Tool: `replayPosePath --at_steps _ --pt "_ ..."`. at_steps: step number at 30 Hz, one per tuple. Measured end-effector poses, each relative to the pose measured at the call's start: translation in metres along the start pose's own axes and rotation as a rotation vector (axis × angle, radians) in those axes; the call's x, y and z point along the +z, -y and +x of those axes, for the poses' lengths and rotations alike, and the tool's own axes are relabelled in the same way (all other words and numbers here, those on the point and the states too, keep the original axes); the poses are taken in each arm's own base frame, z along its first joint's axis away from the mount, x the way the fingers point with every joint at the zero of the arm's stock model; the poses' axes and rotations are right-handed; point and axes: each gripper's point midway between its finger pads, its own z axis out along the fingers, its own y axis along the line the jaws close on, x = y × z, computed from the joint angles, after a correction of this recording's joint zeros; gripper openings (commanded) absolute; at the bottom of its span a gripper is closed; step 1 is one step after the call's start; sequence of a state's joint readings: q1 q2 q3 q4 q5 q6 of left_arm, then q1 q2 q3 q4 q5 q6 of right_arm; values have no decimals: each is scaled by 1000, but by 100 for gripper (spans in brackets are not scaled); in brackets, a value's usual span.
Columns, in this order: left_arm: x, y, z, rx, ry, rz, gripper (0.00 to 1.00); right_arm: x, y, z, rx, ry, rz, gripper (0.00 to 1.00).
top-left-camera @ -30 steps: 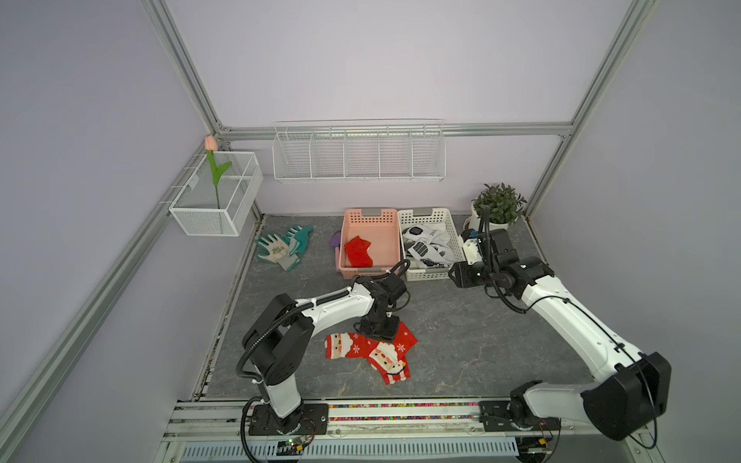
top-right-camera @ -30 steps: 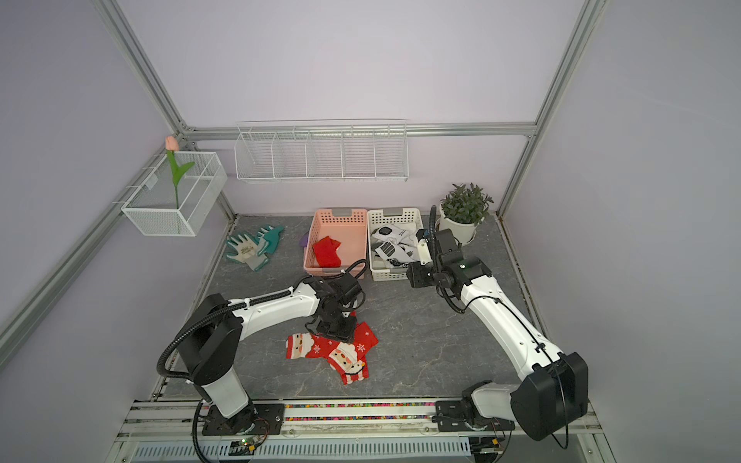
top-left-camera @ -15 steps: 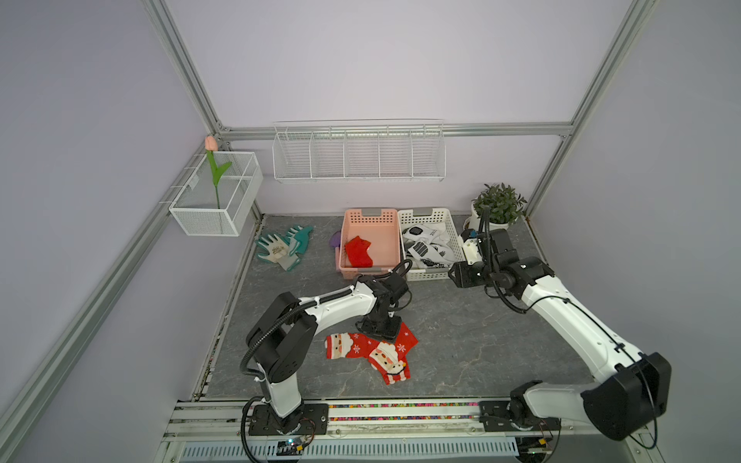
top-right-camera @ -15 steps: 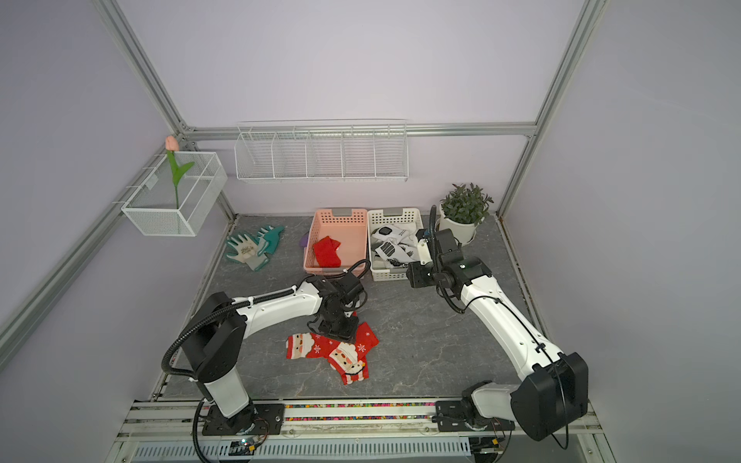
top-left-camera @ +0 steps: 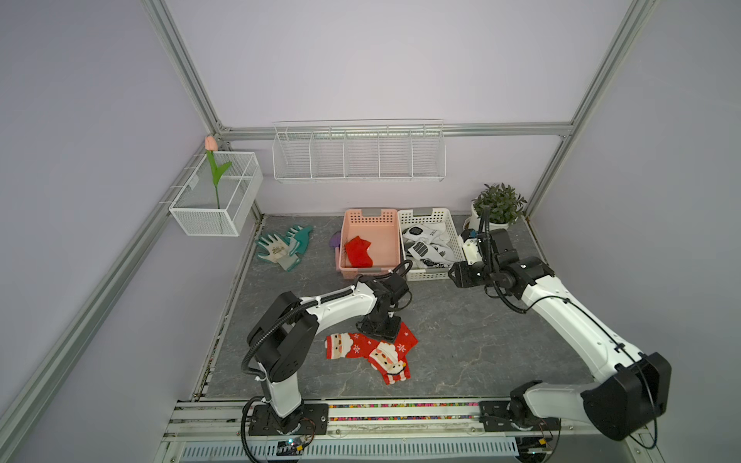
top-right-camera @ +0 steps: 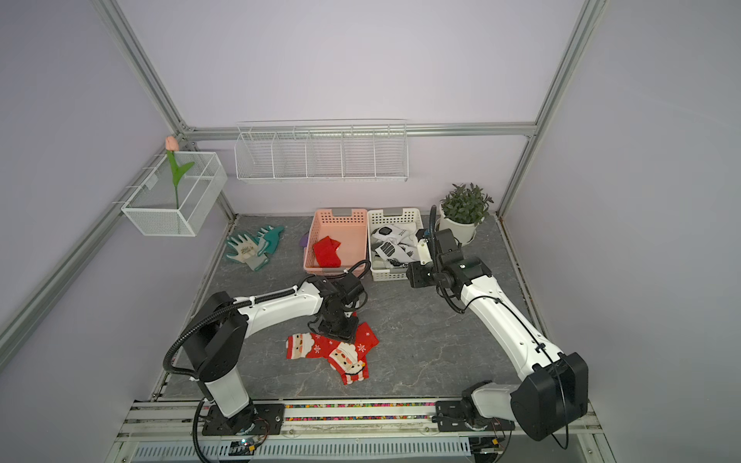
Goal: Sort the socks into the basket by color
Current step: Pick up the sock at the center of the board.
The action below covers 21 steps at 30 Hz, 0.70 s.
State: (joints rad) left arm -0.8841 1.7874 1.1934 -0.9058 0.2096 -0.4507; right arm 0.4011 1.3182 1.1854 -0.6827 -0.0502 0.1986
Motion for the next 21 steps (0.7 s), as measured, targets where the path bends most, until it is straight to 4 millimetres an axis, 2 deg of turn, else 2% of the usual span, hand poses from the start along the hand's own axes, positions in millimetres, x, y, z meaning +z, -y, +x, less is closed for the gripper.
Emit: replayPosePath --at_steps 7,10,21 --pt "8 1 -1 -2 -16 10 46 -1 0 0 0 1 0 49" --pt "13 3 -1 -4 -25 19 43 -4 0 0 -1 5 -1 49" --pt "14 4 -1 0 -27 25 9 -5 -1 0 -1 7 -1 49"
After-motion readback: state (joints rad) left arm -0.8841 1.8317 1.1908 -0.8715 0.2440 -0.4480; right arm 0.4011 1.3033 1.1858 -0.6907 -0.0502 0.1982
